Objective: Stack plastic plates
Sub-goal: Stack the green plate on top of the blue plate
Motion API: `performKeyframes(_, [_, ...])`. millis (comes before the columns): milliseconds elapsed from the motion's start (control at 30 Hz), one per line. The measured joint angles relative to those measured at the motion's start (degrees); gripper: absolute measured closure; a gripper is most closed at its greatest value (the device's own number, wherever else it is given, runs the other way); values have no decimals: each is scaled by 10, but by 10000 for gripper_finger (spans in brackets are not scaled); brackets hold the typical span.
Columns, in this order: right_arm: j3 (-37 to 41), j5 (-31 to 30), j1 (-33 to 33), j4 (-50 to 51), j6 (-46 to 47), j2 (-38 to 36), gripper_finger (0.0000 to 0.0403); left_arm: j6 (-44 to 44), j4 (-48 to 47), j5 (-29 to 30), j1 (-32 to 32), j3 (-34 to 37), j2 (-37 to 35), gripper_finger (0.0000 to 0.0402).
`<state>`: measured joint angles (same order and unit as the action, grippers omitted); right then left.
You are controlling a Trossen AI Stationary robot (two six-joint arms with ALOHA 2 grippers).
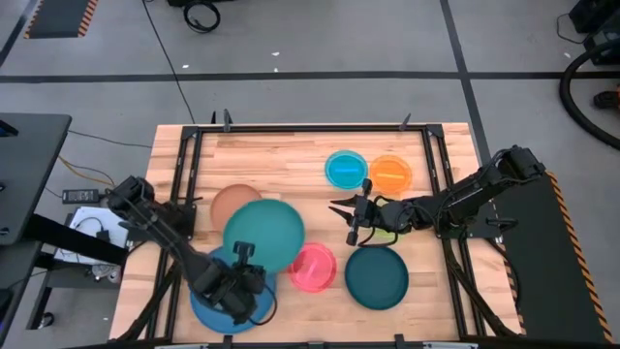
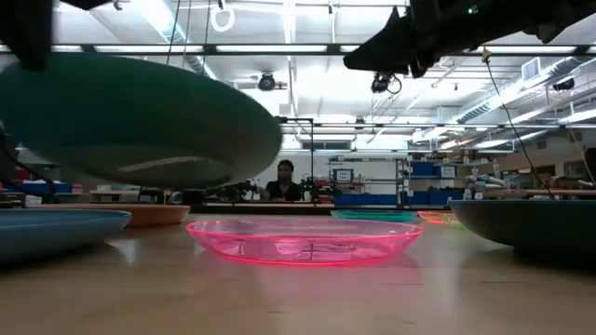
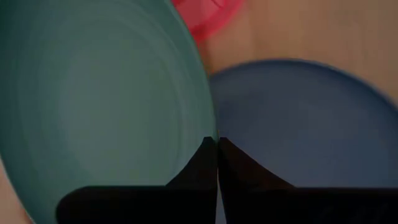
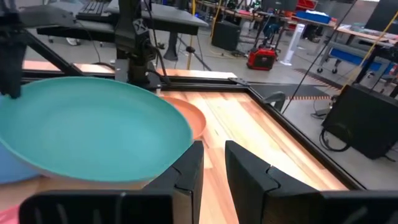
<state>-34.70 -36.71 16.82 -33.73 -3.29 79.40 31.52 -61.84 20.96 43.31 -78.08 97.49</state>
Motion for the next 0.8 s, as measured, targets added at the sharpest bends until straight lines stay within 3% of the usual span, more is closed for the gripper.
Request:
performKeyframes(333, [0, 3, 0, 13, 16, 0, 326, 155, -13, -23, 88, -17, 0, 396])
performKeyframes(800, [0, 3, -1, 13, 16, 0, 326, 343, -23, -72, 142, -63, 0, 396])
